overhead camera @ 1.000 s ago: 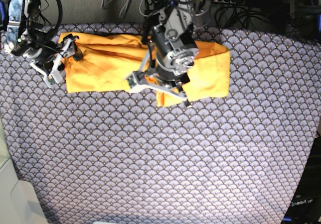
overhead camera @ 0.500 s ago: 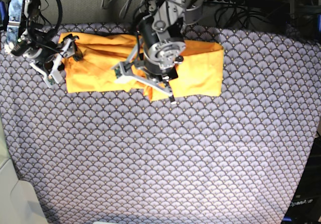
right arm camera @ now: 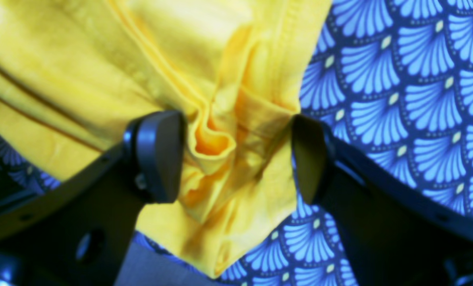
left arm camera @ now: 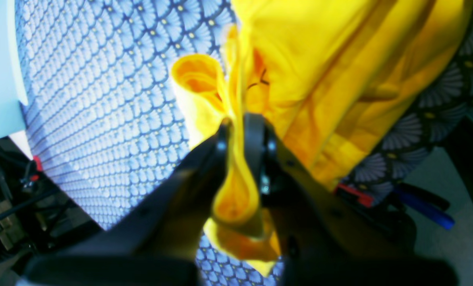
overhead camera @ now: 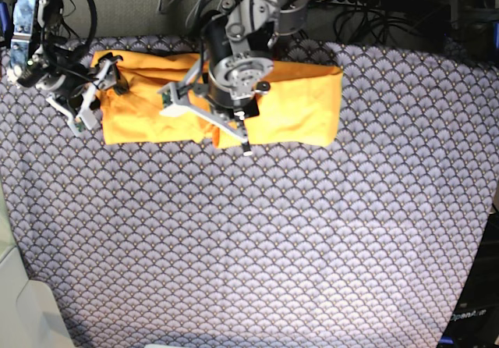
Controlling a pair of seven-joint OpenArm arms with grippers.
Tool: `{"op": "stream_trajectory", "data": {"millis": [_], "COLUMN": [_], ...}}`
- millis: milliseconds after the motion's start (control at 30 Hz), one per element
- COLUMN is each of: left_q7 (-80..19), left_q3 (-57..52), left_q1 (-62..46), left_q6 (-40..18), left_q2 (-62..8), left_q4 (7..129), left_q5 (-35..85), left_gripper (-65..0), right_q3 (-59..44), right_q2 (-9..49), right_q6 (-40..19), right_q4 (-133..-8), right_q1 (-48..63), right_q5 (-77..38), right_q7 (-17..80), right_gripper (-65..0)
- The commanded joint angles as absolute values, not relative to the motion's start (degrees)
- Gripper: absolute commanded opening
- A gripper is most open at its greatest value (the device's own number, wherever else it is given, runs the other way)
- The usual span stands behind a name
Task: Fold the T-shirt properly
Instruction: 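Press the folded end flat with the left gripper and release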
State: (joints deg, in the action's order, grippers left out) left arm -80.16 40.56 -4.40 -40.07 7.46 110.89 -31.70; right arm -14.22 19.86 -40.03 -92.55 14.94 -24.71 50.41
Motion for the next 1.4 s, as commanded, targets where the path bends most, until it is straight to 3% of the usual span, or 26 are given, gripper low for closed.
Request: {"op": "stream_trajectory", "data": {"millis": [0,233,400,800,1067,1367], "left_q7": [-80.0,-80.0,-80.0,-79.6,-79.6,-79.8], "left_q3": [41.1,40.9,40.6,41.0,40.0,31.2], "left_q1": [-4.4,-4.5,-4.5,-4.5,-3.2,-2.1], "left_q6": [-40.0,-40.0,-40.0,-40.0,-40.0,-40.0], "left_q2": [8.1,8.1,8.1,8.1,8.1,8.1], "left_q4": [111.8,112.0,112.3,112.5,112.5,112.2], "left_q5": [-32.1,-32.1,-32.1,-31.2,-21.2,-8.1], "left_gripper": [-63.5,-43.2,-36.8,-35.7,-36.1,-36.1], "right_q3": [-14.5,-14.5,-14.5,-14.5,-14.5,-14.5], "right_q2": [20.6,20.6,20.6,20.6,20.6,20.6], "right_q6": [-40.0,-40.0,-40.0,-40.0,-40.0,-40.0], "right_q4": [-93.3,-93.3,-93.3,-93.3,-93.3,-93.3], "right_q1": [14.5,14.5,14.5,14.6,14.6,14.7], "right_q5": [-25.5,-25.5,-25.5,-25.5,-25.5,-25.5], "right_q7": [49.7,49.7,49.7,49.7,49.7,49.7], "right_gripper": [-21.7,-21.7,-21.7,-21.7,-21.7,-21.7]}}
